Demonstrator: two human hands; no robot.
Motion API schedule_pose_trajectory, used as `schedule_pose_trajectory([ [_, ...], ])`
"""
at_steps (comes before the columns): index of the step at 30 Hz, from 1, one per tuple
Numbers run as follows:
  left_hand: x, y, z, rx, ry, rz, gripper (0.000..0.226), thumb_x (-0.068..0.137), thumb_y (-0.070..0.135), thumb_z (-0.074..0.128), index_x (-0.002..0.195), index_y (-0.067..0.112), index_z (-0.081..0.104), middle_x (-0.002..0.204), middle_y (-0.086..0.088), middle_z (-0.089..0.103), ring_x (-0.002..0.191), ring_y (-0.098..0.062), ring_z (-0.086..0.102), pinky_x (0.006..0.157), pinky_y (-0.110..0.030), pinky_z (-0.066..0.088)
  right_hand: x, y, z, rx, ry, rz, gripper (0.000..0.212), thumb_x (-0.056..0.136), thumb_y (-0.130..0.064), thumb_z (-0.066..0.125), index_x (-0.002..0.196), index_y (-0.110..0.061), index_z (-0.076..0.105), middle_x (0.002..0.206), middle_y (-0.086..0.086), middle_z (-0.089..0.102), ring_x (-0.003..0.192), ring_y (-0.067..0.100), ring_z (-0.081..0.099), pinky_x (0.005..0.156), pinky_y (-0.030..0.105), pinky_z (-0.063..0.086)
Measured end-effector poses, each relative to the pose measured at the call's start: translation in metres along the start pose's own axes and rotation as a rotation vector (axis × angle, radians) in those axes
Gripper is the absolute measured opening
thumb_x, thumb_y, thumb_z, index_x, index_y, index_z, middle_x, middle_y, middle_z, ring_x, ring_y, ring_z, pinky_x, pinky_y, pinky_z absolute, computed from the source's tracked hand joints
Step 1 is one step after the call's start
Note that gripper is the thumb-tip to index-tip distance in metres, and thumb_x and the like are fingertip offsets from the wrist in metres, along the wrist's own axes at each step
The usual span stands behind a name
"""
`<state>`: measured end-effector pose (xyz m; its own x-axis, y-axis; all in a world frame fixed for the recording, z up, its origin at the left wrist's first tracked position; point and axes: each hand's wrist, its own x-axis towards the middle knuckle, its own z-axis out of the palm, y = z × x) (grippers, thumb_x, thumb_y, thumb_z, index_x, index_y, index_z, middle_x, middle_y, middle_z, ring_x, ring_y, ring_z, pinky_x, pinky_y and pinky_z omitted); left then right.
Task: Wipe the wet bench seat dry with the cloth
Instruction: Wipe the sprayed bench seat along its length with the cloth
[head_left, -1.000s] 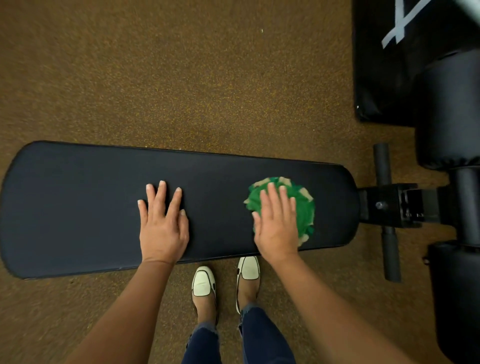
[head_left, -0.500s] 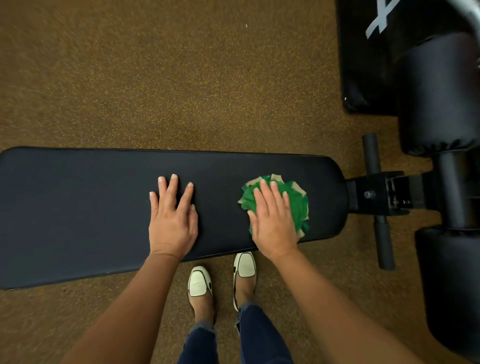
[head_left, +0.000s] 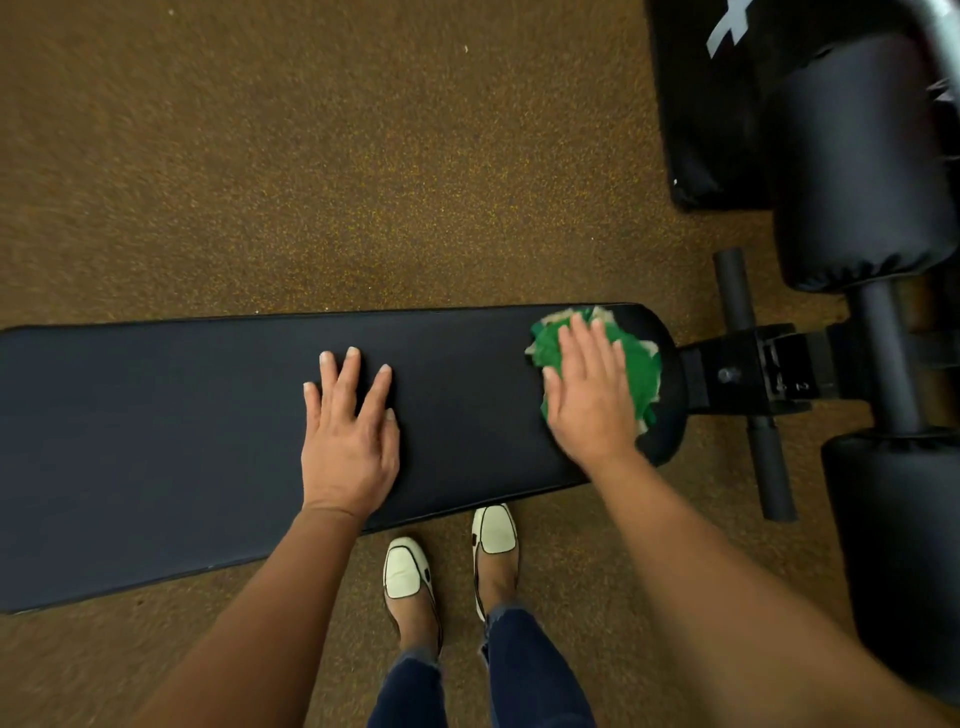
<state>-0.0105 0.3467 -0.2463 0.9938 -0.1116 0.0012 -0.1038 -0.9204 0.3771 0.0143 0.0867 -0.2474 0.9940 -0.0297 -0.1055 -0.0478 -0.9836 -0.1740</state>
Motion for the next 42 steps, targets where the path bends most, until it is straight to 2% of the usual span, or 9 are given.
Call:
schedule_pose_trajectory([
  [7, -0.004, 0.000, 0.002, -0.007, -0.030, -0.009, 0.047, 0.094, 0.026, 0.037, 0.136, 0.009, 0.050, 0.149, -0.020, 0.033, 0.143, -0.041, 0.014, 0.113, -0.057, 0.016, -0.023, 0.024, 0.003, 0.099, 0.174, 0.659, 0.058, 0.098, -0.036, 0.028, 0.145, -0.002, 0.035, 0.153, 0.018, 0.031, 0.142, 0.038, 0.023, 0.115, 0.054, 0.018],
  [9, -0.006, 0.001, 0.003, -0.010, -0.045, -0.010, 0.047, 0.094, 0.026, 0.037, 0.136, 0.009, 0.050, 0.149, -0.021, 0.033, 0.143, -0.041, 0.014, 0.112, -0.058, 0.017, -0.052, -0.009, 0.009, 0.082, 0.131, 0.571, 0.058, 0.098, -0.036, 0.026, 0.144, -0.001, 0.035, 0.154, 0.019, 0.030, 0.143, 0.039, 0.021, 0.116, 0.055, 0.015],
  [14, -0.005, 0.006, 0.002, -0.006, -0.062, -0.006, 0.047, 0.093, 0.026, 0.037, 0.135, 0.010, 0.050, 0.148, -0.020, 0.034, 0.142, -0.041, 0.016, 0.112, -0.057, 0.017, -0.043, -0.024, 0.010, -0.020, -0.036, -0.154, 0.055, 0.098, -0.037, 0.026, 0.141, -0.006, 0.041, 0.152, 0.013, 0.036, 0.143, 0.031, 0.024, 0.117, 0.047, 0.013],
  [21, -0.009, 0.008, 0.002, -0.023, -0.087, 0.016, 0.047, 0.094, 0.026, 0.035, 0.135, 0.011, 0.050, 0.149, -0.019, 0.034, 0.142, -0.040, 0.015, 0.113, -0.055, 0.015, -0.051, -0.030, 0.015, 0.081, 0.110, 0.437, 0.058, 0.099, -0.037, 0.023, 0.144, -0.004, 0.037, 0.155, 0.013, 0.029, 0.145, 0.033, 0.018, 0.117, 0.053, 0.014],
  [27, -0.009, 0.016, 0.003, -0.076, -0.115, 0.043, 0.046, 0.093, 0.025, 0.035, 0.133, 0.008, 0.052, 0.147, -0.021, 0.037, 0.141, -0.042, 0.020, 0.112, -0.054, 0.017, -0.104, -0.105, 0.033, 0.162, 0.034, -0.084, 0.047, 0.097, -0.030, 0.035, 0.136, -0.009, 0.049, 0.150, 0.009, 0.040, 0.142, 0.030, 0.025, 0.115, 0.049, 0.017],
  [29, -0.007, 0.019, 0.003, -0.118, -0.129, 0.046, 0.047, 0.095, 0.026, 0.033, 0.132, 0.007, 0.053, 0.146, -0.020, 0.038, 0.140, -0.041, 0.022, 0.113, -0.053, 0.017, -0.106, -0.115, 0.031, 0.335, 0.036, -0.095, 0.042, 0.100, -0.029, 0.035, 0.130, -0.007, 0.055, 0.145, 0.008, 0.047, 0.140, 0.026, 0.031, 0.115, 0.046, 0.019],
  [35, 0.005, 0.046, -0.011, -0.412, -0.196, -0.031, 0.050, 0.097, 0.036, 0.029, 0.137, 0.014, 0.049, 0.144, -0.004, 0.046, 0.142, -0.016, 0.023, 0.112, -0.043, 0.032, -0.091, -0.111, -0.014, 0.880, 0.045, 0.224, 0.049, 0.098, -0.037, 0.033, 0.126, -0.005, 0.056, 0.122, 0.004, 0.060, 0.112, -0.002, 0.046, 0.100, 0.010, 0.033],
  [39, 0.013, 0.073, -0.027, -0.498, -0.319, -0.007, 0.051, 0.095, 0.039, 0.030, 0.142, 0.023, 0.041, 0.146, -0.001, 0.043, 0.141, -0.011, 0.026, 0.107, -0.026, 0.031, -0.073, -0.094, -0.041, 1.125, 0.009, 0.511, 0.034, 0.093, -0.034, 0.040, 0.114, -0.017, 0.061, 0.112, 0.003, 0.062, 0.105, 0.013, 0.058, 0.096, 0.034, 0.046],
  [42, 0.020, 0.091, -0.031, -0.605, -0.403, 0.009, 0.055, 0.094, 0.046, 0.033, 0.145, 0.026, 0.034, 0.142, 0.004, 0.044, 0.129, -0.009, 0.041, 0.101, -0.021, 0.033, -0.059, -0.083, -0.069, 1.553, 0.027, 0.821, 0.023, 0.100, -0.019, 0.044, 0.110, -0.016, 0.065, 0.106, 0.012, 0.069, 0.103, 0.030, 0.065, 0.094, 0.048, 0.051],
])
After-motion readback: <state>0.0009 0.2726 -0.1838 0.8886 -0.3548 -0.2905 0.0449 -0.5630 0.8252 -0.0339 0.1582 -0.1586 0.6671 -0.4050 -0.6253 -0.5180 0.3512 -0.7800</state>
